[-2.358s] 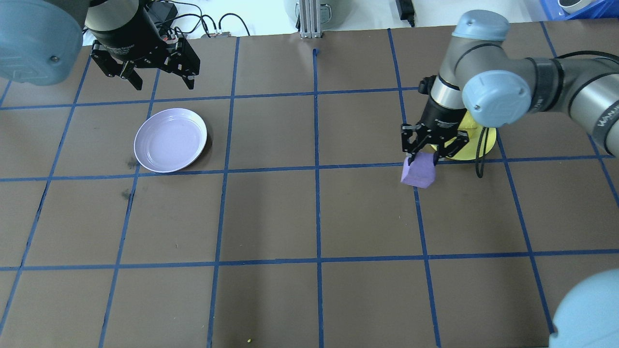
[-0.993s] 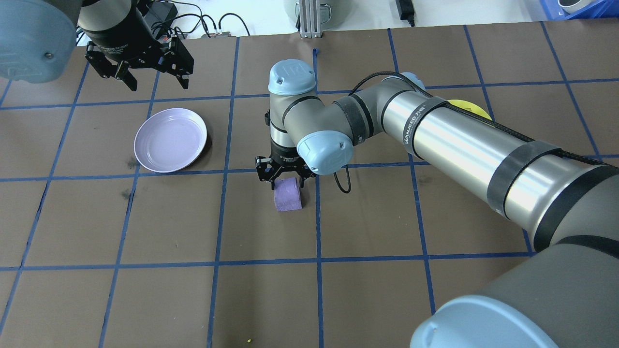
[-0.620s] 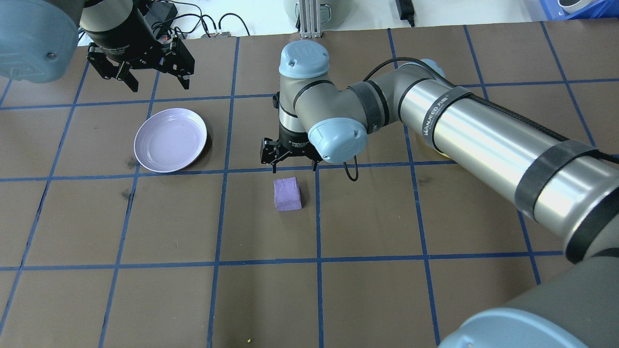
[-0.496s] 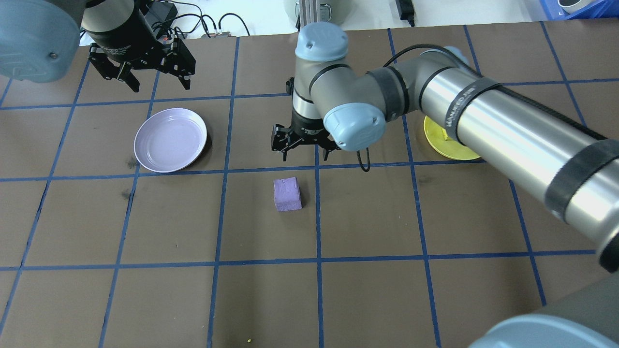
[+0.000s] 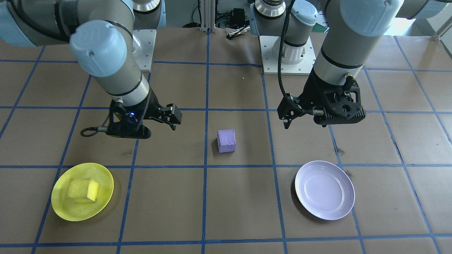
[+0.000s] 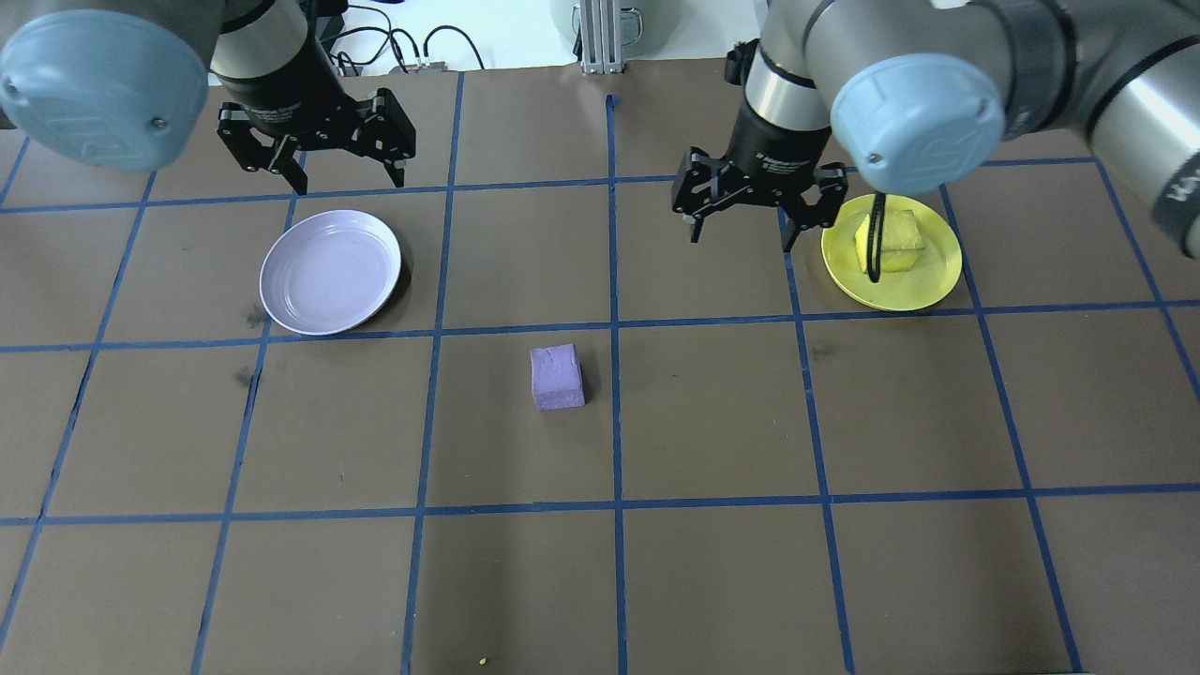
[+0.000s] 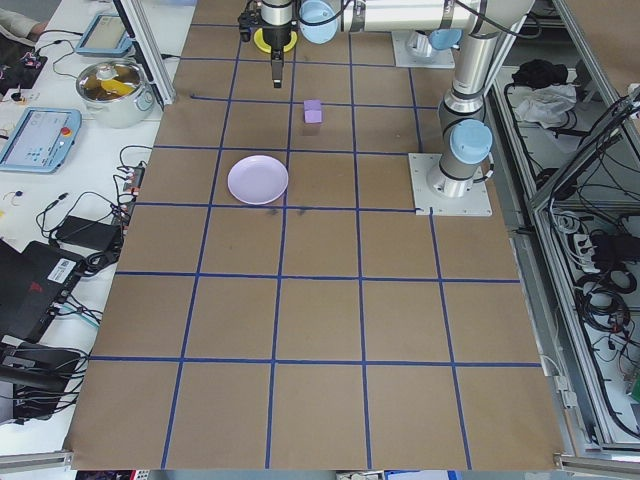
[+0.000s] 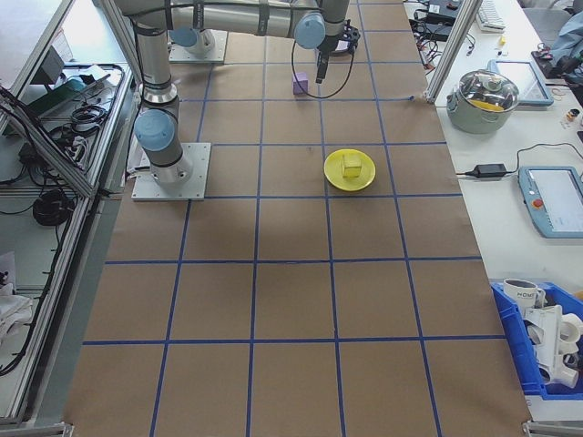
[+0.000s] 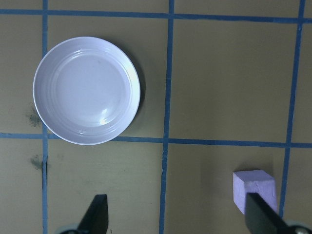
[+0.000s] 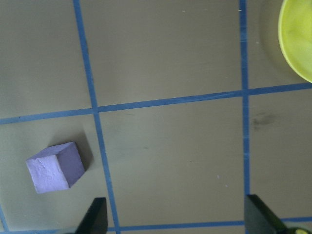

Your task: Sort blocks by color into plates

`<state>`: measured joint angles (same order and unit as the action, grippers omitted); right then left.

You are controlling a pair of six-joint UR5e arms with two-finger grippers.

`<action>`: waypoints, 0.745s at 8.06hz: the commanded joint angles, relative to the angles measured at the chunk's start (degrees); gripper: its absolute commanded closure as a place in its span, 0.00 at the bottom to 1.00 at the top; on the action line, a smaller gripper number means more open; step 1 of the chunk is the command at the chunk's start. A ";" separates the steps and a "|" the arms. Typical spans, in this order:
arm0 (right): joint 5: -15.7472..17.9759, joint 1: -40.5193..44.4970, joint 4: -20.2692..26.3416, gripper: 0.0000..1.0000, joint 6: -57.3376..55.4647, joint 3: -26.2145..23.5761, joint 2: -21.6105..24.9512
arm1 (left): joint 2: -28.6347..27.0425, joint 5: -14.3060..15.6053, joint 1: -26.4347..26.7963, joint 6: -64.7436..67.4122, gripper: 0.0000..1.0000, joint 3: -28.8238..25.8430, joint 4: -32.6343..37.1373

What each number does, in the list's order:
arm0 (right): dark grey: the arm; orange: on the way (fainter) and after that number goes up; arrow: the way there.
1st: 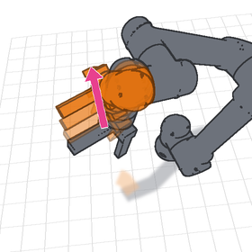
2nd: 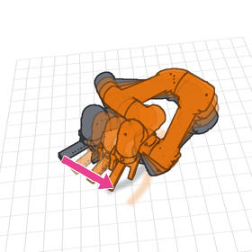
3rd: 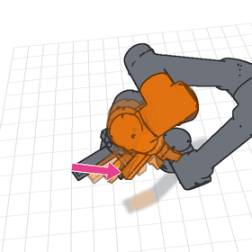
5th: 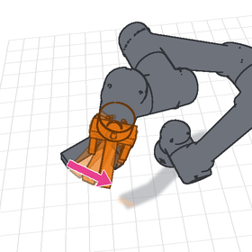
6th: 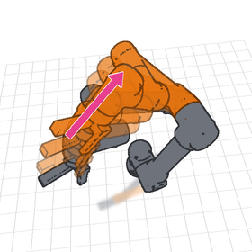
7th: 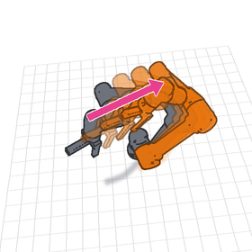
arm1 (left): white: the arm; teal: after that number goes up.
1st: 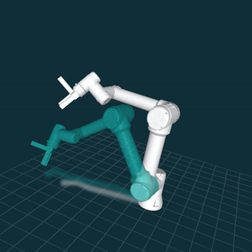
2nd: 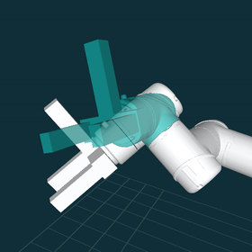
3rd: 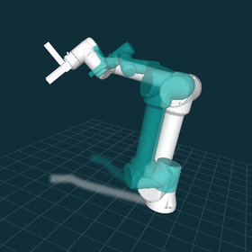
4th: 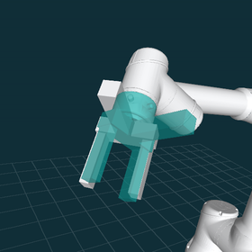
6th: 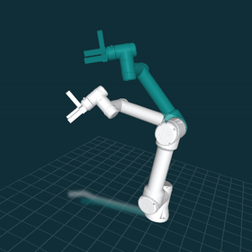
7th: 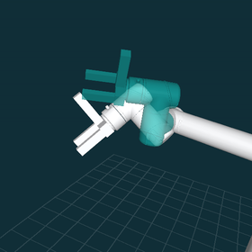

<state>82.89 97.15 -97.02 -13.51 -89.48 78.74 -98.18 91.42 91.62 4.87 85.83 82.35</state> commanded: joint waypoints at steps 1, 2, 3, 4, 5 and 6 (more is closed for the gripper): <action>5.24 -4.60 8.33 0.00 0.86 0.10 7.38 | -4.28 -1.32 7.14 6.19 0.00 0.30 -1.66; 7.09 -4.52 9.21 0.00 1.03 0.19 8.44 | -6.21 -2.29 9.25 7.86 0.00 0.39 -1.66; 7.02 -4.52 9.31 0.00 0.95 0.19 10.01 | -7.88 -2.47 10.75 11.27 0.00 0.47 -1.66; 7.02 -4.52 9.22 0.00 1.03 0.01 11.34 | -9.38 -2.65 12.08 12.09 0.00 0.39 -1.66; 6.42 -4.52 9.13 0.00 1.03 0.10 11.70 | -10.87 -3.52 13.39 12.36 0.00 0.56 -1.58; 6.41 -4.52 9.22 0.00 1.03 -0.25 12.05 | -12.02 -6.40 13.67 14.27 0.00 1.43 -1.58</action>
<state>89.53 92.67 -87.90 -12.50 -89.40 89.76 -107.77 88.27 103.79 16.62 86.38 80.73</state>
